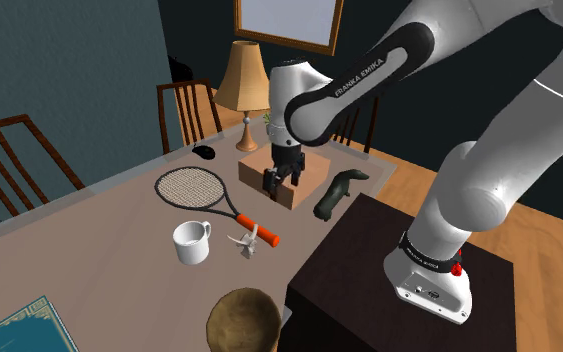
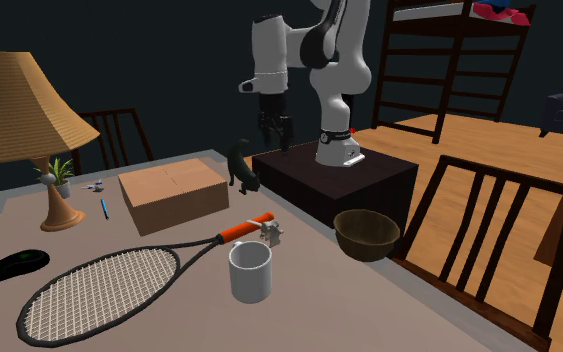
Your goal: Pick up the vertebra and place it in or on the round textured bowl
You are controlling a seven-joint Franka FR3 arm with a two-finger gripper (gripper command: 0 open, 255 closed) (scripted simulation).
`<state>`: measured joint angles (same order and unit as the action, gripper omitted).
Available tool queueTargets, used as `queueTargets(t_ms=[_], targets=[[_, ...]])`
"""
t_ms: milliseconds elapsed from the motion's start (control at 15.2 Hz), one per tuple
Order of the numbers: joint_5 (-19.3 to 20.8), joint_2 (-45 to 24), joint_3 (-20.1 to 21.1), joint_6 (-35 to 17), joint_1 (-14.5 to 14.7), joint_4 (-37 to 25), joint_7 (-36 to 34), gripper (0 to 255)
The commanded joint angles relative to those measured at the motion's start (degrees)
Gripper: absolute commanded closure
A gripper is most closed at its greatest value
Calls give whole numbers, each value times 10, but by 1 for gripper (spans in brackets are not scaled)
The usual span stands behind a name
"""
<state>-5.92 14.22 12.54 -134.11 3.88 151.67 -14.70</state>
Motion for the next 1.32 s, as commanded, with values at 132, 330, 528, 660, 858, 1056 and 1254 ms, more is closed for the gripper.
queueTargets(t_ms=[132,330,528,660,858,1056,1254], targets=[[10,-98,21,-83,5,-15,-36,0],[31,-174,29,-135,10,-36,-67,0],[60,-250,27,-181,21,-65,-103,0],[80,-300,21,-206,34,-88,-127,0],[103,-373,5,-238,59,-128,-156,0],[110,-400,-4,-256,69,-137,-163,0],[118,-425,-12,-275,77,-143,-169,0]])
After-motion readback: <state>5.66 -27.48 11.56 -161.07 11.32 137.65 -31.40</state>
